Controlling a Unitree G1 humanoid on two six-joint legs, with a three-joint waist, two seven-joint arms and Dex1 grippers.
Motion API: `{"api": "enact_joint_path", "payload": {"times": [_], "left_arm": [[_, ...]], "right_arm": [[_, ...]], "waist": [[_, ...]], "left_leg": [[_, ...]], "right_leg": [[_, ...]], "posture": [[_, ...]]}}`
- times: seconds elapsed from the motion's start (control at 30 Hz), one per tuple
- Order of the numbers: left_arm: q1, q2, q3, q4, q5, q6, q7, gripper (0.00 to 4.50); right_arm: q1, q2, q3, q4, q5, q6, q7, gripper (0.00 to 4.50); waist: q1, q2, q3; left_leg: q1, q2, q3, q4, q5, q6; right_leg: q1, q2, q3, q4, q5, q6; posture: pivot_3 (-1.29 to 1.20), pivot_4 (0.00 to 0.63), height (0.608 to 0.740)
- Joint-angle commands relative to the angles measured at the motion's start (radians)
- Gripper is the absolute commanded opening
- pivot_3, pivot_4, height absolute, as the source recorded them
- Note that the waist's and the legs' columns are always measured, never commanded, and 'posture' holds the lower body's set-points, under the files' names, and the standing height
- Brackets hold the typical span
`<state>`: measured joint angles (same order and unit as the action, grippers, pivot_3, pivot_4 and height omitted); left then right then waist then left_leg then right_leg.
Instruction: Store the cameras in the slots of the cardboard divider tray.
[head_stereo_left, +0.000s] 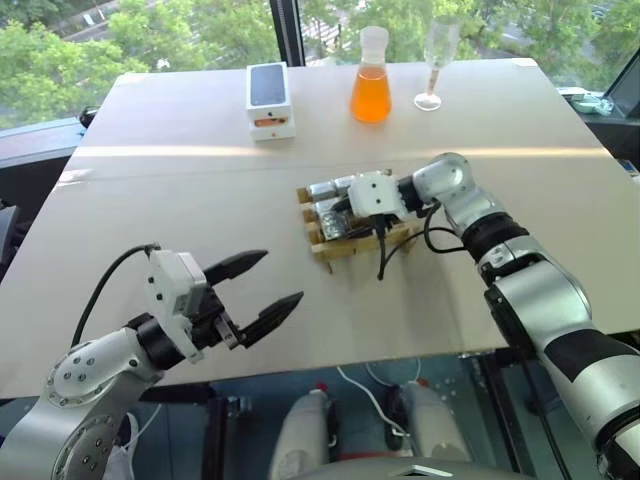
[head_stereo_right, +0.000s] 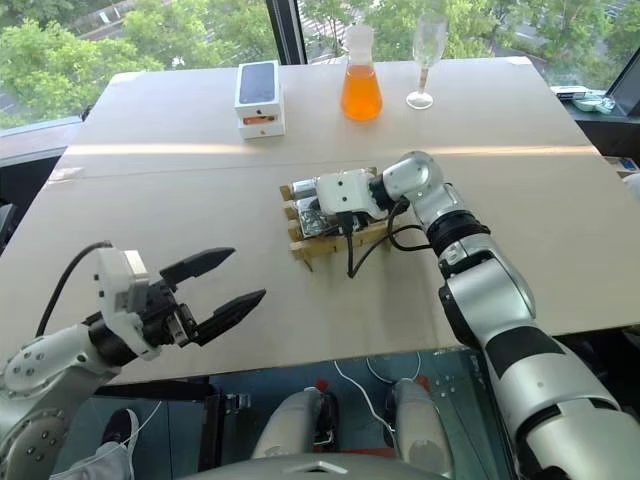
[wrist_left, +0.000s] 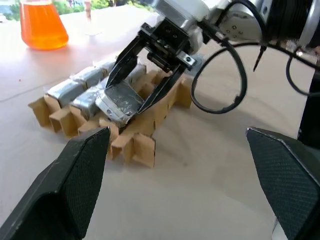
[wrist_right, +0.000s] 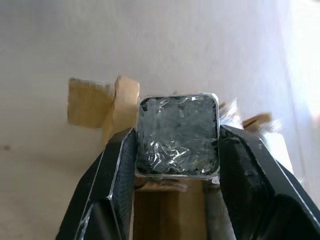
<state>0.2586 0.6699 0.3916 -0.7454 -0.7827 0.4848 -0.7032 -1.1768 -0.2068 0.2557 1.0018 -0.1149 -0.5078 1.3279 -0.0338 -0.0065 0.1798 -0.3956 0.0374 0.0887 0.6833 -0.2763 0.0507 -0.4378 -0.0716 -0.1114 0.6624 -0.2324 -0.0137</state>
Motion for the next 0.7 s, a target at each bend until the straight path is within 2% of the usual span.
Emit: {"api": "enact_joint_path", "payload": {"times": [0.03, 0.13, 0.27, 0.5, 0.7], "left_arm": [[-0.09, -0.015, 0.01, 0.038, -0.05, 0.035, 0.086, 4.5], [-0.171, -0.016, -0.002, 0.088, -0.078, 0.084, 0.137, 4.5], [-0.336, 0.024, -0.058, 0.226, -0.089, 0.18, 0.142, 4.5], [-0.672, 0.135, -0.305, 0.508, 0.043, 0.256, -0.066, 4.5], [-0.814, 0.157, -0.398, 0.62, 0.102, 0.296, -0.19, 4.5]], "right_arm": [[0.061, -0.033, -0.046, -0.193, 0.097, -0.029, 0.012, 1.82], [0.118, -0.051, -0.038, -0.289, 0.102, -0.097, -0.019, 1.82], [0.178, -0.077, 0.002, -0.359, 0.008, -0.245, -0.132, 1.82], [0.176, -0.108, 0.095, -0.407, -0.232, -0.375, -0.359, 1.82], [0.153, -0.112, 0.139, -0.433, -0.351, -0.369, -0.508, 1.82]], "waist": [[0.004, 0.0, 0.0], [0.008, 0.0, 0.0], [0.012, -0.001, 0.0], [0.021, -0.003, 0.0], [0.018, -0.004, 0.001]], "left_leg": [[0.0, 0.0, 0.0, 0.0, 0.0, 0.0], [0.0, 0.0, -0.001, 0.0, 0.0, 0.0], [0.0, 0.0, -0.001, 0.001, 0.0, 0.0], [0.0, 0.0, 0.001, 0.001, 0.001, -0.002], [-0.001, 0.0, 0.002, 0.001, 0.002, -0.002]], "right_leg": [[0.0, 0.0, 0.0, 0.0, 0.0, 0.0], [0.001, 0.0, -0.001, 0.0, 0.0, 0.0], [0.001, 0.001, -0.001, 0.001, 0.0, 0.0], [0.0, 0.003, 0.0, 0.001, 0.0, 0.001], [-0.001, 0.003, 0.001, 0.001, 0.0, 0.001]], "posture": [[0.0, 0.15, 0.74], [0.0, 0.15, 0.74], [0.0, 0.15, 0.74], [0.0, 0.15, 0.74], [0.0, 0.15, 0.74]]}}
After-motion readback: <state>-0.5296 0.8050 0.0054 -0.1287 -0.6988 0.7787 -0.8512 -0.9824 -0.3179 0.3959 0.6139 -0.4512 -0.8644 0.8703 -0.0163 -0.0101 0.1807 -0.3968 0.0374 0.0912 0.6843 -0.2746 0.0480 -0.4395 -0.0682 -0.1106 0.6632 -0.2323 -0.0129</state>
